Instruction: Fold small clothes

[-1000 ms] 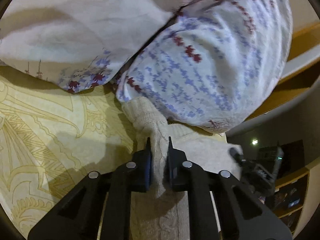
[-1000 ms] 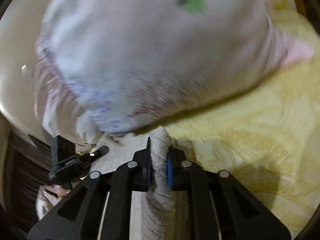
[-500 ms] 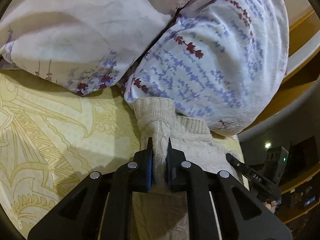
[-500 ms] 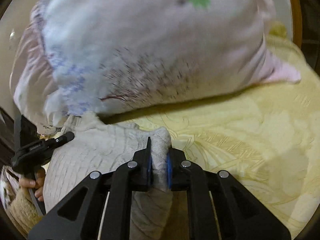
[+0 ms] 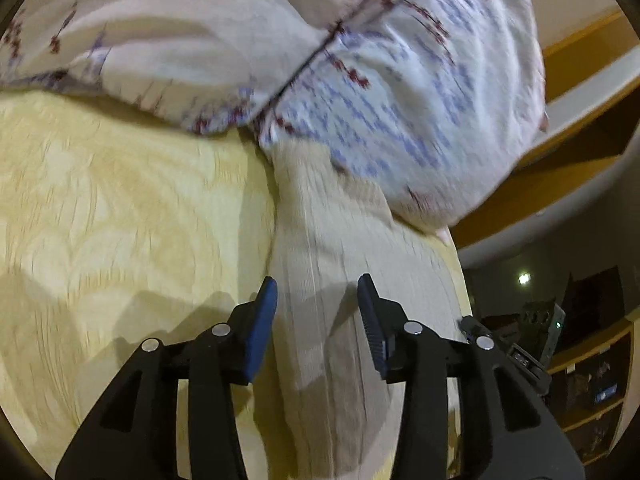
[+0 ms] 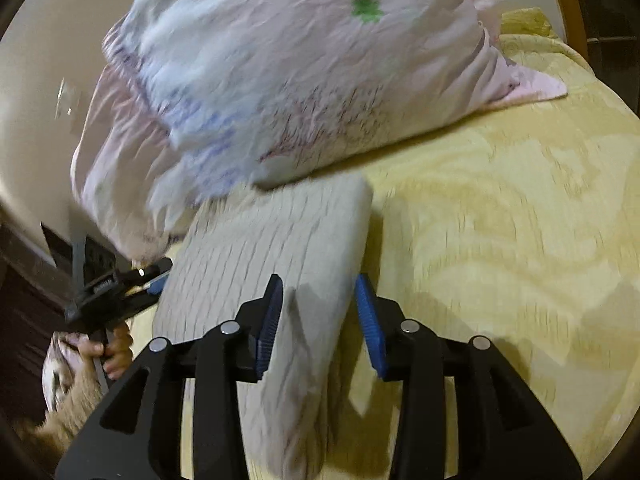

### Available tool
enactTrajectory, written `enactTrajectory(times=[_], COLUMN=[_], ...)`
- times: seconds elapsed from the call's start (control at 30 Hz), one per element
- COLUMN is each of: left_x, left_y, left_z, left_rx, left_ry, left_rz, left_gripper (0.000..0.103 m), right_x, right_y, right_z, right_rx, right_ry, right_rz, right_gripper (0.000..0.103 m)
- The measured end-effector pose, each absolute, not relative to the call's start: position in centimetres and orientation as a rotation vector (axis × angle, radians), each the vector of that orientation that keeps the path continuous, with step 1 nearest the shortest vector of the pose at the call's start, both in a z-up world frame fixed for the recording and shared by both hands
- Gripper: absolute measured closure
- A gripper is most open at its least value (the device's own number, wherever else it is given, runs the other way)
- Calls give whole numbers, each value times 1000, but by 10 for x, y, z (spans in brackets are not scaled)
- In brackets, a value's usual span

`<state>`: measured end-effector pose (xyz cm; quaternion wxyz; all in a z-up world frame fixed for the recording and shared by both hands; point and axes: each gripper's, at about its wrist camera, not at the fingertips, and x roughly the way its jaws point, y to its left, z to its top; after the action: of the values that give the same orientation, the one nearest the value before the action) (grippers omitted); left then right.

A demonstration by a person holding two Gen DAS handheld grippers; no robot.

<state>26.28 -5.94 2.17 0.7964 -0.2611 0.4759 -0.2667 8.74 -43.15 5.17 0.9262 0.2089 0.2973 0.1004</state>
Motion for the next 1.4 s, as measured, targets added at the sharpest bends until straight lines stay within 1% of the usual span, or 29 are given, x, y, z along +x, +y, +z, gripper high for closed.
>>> enactTrajectory(times=[0.03,0.07,0.13,0.2,0.27,0.33,0.4,0.43,0.47,0.5,0.53,0.57,0.77,0.87,1.03,1.2,1.4], left_x=[256,252,245,243,243,242,242,242,242,243,244,244,256,257,255,260,262], left_y=[-62,-65,-70,-70,-76,-78,-74,-72,-70,-68,-68,-65,-75,-86,-108,-117,-125], left_z=[21,20,22,22,21,19,21,22,23,24,25,26,23,22,21,12,15], left_rx=[-555,-550,-533,-529,-522,-502,-524,-538,-550,-558,-563,-567,-553,-493,-369,-352,-303], left_ry=[1028,1026,1010,1009,1011,1004,997,995,989,984,979,974,997,1004,1010,1041,1040], left_rz=[-582,-583,-571,-570,-559,-551,-557,-561,-563,-558,-557,-559,-586,-599,-618,-623,-605], left_gripper=[58,57,56,52,45,42,38,34,28,24,20,18,17,17,12,12,12], right_x=[86,87,86,89,98,98,94,90,86,84,83,84,111,122,133,132,133], right_y=[-426,-422,-421,-425,-427,-426,-425,-429,-434,-438,-445,-447,-455,-455,-450,-447,-443], right_z=[47,46,46,41,28,24,30,35,39,41,44,46,41,37,30,29,29], right_rx=[404,379,369,399,434,434,439,463,501,528,574,592,676,697,684,684,679], right_ry=[622,611,585,588,626,629,616,602,585,574,558,554,612,629,661,657,662], right_rz=[197,165,105,72,55,48,61,79,96,111,139,145,169,175,181,204,232], right_gripper=[89,93,95,95,95,95,93,84,73,64,47,43,42,42,39,39,39])
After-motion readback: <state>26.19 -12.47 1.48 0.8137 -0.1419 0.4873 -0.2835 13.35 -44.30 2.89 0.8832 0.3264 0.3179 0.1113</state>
